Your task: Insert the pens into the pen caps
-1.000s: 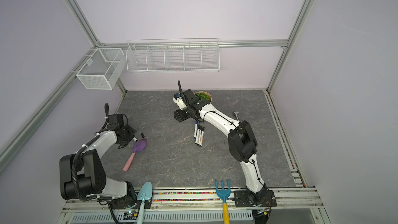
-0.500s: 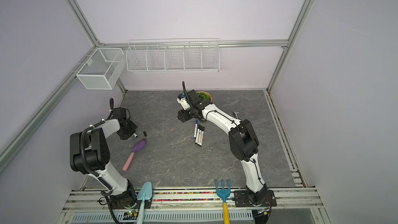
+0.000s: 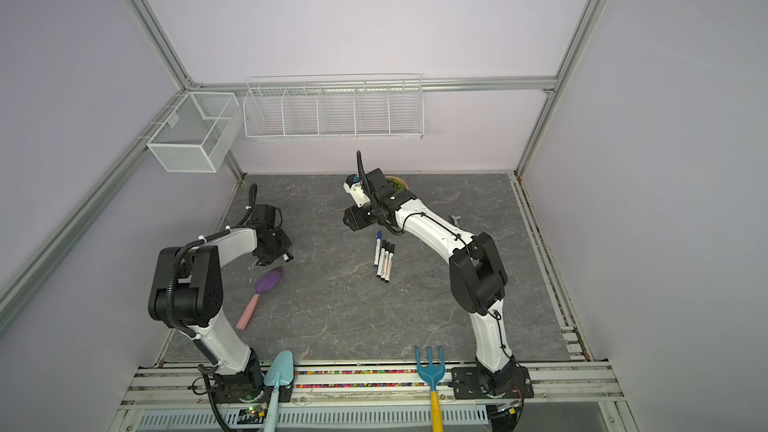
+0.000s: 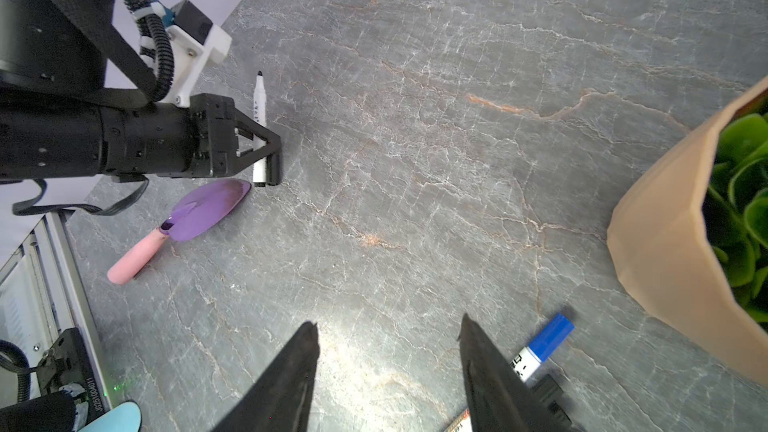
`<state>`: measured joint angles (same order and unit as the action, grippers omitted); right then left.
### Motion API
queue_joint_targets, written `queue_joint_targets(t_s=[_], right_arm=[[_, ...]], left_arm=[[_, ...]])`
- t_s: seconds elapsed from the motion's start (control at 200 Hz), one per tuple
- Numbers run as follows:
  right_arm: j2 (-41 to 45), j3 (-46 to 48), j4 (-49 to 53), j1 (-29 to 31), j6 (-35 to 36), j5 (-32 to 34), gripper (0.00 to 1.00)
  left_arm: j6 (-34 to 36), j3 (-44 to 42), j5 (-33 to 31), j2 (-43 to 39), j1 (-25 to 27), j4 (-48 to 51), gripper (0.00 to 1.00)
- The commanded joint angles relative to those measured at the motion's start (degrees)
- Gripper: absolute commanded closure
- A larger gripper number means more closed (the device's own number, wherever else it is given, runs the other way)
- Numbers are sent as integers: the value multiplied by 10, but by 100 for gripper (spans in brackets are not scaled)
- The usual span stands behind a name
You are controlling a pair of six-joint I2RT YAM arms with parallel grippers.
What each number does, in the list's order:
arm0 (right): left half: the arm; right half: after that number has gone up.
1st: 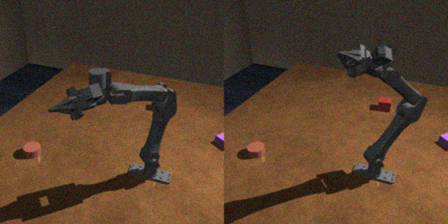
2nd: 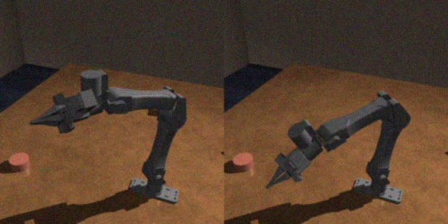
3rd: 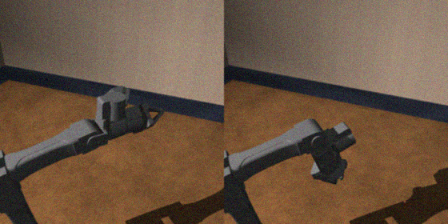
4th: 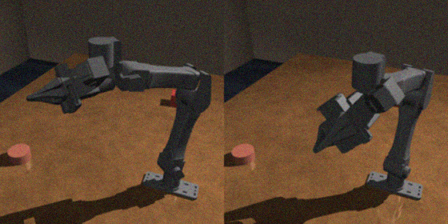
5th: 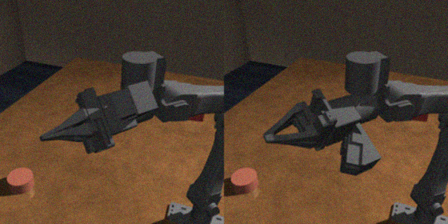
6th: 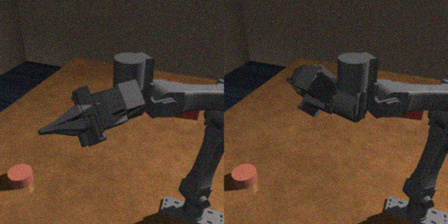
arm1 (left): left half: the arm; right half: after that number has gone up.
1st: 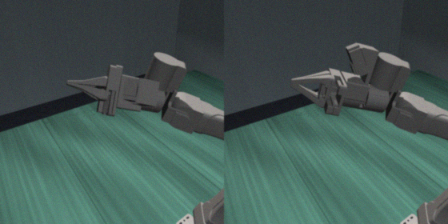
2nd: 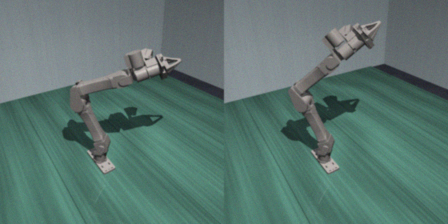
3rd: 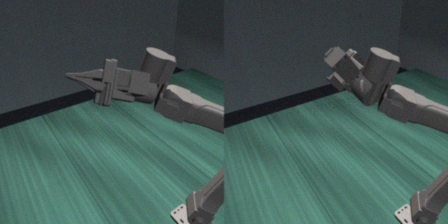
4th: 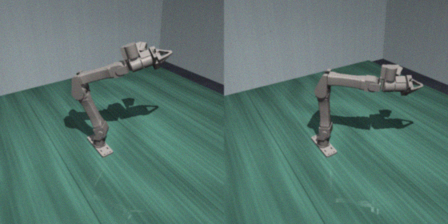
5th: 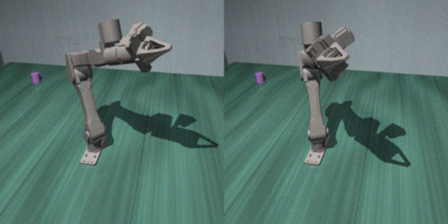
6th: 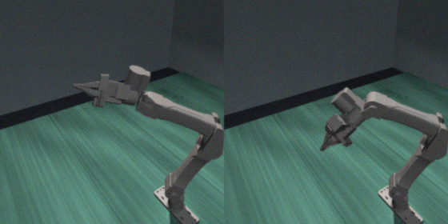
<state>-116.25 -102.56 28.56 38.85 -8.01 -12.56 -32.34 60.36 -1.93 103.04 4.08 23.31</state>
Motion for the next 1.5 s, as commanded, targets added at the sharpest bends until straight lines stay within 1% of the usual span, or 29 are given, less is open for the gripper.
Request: queue_joint_targets(t_s=[0.0, 0.135, 0.305, 0.455, 0.585, 0.69, 0.83, 0.95, 1.055, 1.155, 1.26, 1.365, 1.44, 1.495], right_arm=[[27, 18, -9, -4, -2, -6, 42], [27, 26, -9, -6, -2, -7, 42], [16, 29, -2, -7, -1, -7, 42], [1, 40, -3, -7, -9, -19, 42], [-20, 42, -6, -7, -24, -29, 41], [-42, 39, -9, -6, -41, -34, 41], [-79, 16, 14, -6, -60, -53, 41], [-101, 18, 22, -3, -77, -81, 41], [-113, 20, 34, 11, -57, -107, 41], [-121, 11, 63, 32, -18, -125, 41], [-106, 17, 133, 62, 39, -105, 41], [-37, 104, 140, 101, 89, -68, 40], [3, 160, 139, 128, 99, -26, 37], [16, 185, 136, 144, 98, 15, 36]], left_arm=[[26, 20, 16, 35, 32, 20, 100], [28, 42, 48, 61, 68, -2, 100], [17, 74, 85, 89, 121, 5, 100], [-8, 63, 111, 84, 162, -9, 100], [-27, 35, 144, 62, 180, -27, 100], [-31, 6, 149, 24, 182, -28, 100], [-24, -22, 119, -49, 178, -7, 100], [-43, -42, 101, -112, 155, -3, 100], [-56, -50, 115, -144, 127, -15, 100], [-34, -34, 113, -143, 116, -5, 100], [-15, -10, 105, -118, 116, 29, 100], [-2, -22, 77, -114, 125, 39, 100], [-5, -47, 71, -123, 128, 26, 100], [-15, -69, 75, -133, 127, 9, 100]])
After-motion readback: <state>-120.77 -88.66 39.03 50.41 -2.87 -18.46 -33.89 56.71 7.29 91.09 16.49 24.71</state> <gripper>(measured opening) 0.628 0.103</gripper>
